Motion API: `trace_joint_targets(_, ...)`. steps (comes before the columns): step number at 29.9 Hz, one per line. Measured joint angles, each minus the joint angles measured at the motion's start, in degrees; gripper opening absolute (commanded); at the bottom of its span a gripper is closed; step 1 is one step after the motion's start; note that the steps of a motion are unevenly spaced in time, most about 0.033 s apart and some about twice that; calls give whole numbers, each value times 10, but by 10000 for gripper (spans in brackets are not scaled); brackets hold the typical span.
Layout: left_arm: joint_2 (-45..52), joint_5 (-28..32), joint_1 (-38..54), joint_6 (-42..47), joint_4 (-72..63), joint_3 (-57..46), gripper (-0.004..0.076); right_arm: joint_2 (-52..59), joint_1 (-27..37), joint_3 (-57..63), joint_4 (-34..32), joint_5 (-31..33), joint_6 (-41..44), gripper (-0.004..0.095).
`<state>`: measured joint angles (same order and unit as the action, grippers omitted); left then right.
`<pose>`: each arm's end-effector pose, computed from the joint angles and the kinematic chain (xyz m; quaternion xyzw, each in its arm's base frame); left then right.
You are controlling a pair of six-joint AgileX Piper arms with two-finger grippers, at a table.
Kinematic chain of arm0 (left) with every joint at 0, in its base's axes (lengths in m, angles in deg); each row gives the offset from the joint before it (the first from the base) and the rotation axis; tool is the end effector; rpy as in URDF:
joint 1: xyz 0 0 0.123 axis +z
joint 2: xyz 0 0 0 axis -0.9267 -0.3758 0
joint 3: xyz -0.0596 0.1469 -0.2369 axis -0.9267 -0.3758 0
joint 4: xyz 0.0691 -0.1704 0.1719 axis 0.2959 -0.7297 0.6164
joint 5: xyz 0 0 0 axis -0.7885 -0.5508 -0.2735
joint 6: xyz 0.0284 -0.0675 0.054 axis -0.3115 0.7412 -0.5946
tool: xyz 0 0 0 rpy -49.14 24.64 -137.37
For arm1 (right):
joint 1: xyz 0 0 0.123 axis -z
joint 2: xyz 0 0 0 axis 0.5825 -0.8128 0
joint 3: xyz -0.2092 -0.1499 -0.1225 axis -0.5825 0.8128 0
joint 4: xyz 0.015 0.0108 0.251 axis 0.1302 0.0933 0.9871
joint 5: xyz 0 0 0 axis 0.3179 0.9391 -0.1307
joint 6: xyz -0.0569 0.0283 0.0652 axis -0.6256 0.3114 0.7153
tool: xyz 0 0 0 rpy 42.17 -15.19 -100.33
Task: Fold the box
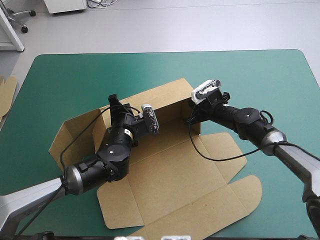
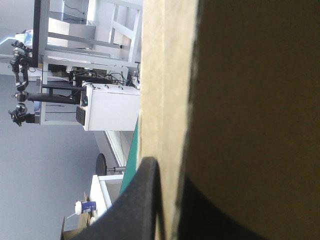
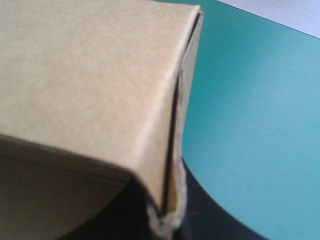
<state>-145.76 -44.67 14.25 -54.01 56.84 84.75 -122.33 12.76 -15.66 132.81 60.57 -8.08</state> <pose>0.2231 -0.1950 0.2926 0.5243 0.6586 0.3154 0.4381 0.3137 0.1516 0.2739 -0.2820 0.8079 0.1446 0.4969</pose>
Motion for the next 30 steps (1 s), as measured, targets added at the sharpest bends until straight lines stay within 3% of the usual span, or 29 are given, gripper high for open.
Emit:
trace_joint_targets(7,-1,-4,-1,8,10,-2,6,0,0,1,5,-1,6,-12)
trace_joint_targets(9,-1,-4,-2,-4,10,-2,62,0,0,1,5,-1,6,-12)
trace_joint_targets(14,-4,-5,-18,-21,-3,-4,307,0,0,1,5,-3,8,-13)
trace_joint_targets(17,-4,-9,-40,-21,-20,-4,387,0,0,2,7,-4,12,-13)
trace_joint_targets(26,-10,-87,-162,15,-44,32,382,0,-1,5,5,6,12,-13)
trace_joint_targets(28,-11,-104,-186,18,-50,55,356,0,-1,5,5,7,12,-13)
trace_joint_targets(30,-12,-121,-199,20,-50,79,272,0,-1,5,5,7,12,-13)
